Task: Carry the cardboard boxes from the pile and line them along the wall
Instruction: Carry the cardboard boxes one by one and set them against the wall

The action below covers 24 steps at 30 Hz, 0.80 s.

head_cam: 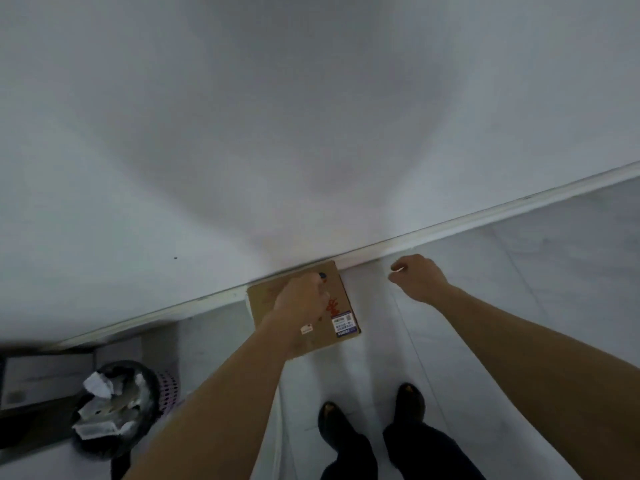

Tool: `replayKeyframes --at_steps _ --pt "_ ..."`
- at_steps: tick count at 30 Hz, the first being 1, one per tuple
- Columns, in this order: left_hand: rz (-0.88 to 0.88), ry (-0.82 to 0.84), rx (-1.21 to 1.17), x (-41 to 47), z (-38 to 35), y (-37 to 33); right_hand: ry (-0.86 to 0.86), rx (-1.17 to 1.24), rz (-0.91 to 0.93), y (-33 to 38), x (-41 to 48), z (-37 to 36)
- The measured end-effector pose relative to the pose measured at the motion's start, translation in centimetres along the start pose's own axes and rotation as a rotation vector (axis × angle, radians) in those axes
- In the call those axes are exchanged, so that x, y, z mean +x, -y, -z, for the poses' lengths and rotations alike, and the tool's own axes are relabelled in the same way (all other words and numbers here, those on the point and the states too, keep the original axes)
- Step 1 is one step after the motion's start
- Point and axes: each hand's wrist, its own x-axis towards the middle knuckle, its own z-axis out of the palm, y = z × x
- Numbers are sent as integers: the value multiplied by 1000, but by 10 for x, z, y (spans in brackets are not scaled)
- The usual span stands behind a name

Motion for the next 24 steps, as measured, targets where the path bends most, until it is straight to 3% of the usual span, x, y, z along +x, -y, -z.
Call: replayKeyframes --at_steps 6,11,19,24 --pt "-236 -93 207 -24 82 -155 -183 10 40 -33 -50 143" --pt "-425 -222 370 -53 113 -308 -384 -13 39 -107 -91 283" --pt "-725 -352 453 -116 80 -573 -697 -22 -71 -277 -204 498" --pt "-923 -399 564 -155 40 -719 -853 -25 -173 -377 -274 586"
